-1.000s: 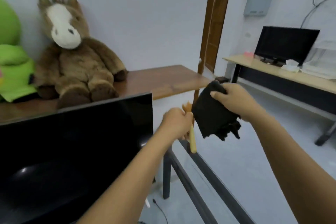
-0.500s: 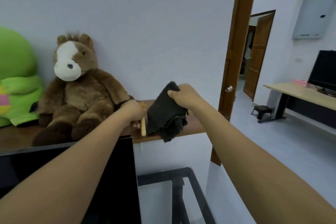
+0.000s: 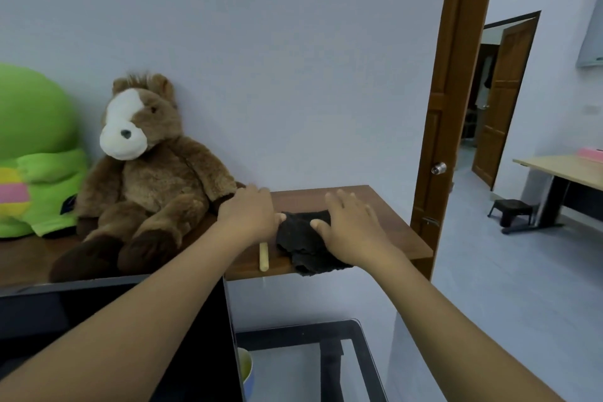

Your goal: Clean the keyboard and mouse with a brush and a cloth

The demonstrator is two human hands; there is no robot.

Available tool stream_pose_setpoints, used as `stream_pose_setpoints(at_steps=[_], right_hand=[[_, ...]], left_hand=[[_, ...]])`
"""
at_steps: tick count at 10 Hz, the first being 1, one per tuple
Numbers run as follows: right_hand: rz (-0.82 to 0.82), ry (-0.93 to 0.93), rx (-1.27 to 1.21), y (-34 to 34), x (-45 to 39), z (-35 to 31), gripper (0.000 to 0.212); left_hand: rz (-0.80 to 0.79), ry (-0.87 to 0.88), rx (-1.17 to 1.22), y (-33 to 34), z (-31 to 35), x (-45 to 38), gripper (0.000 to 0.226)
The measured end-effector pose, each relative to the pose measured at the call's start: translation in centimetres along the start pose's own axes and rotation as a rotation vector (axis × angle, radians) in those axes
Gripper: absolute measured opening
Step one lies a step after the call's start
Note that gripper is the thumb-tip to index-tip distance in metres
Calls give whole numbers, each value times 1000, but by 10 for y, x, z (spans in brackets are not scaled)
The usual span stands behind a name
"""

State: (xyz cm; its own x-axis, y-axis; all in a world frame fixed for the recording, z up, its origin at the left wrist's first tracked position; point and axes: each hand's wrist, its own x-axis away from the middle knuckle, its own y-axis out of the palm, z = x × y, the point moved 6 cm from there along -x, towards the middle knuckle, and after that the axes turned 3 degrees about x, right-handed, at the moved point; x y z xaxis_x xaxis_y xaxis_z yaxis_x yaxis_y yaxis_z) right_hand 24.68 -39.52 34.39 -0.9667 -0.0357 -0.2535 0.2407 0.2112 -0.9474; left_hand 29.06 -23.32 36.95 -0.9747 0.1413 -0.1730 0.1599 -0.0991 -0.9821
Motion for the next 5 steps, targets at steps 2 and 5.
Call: stream_pose_setpoints(at_steps=[2,5], right_hand=[[-271,14,40,36,-9,4,64],[-307,26,78,33,-21,3,67]], left_hand=[[-484,156,118,52,22,5,71],[-412,128,82,49,21,3,79]])
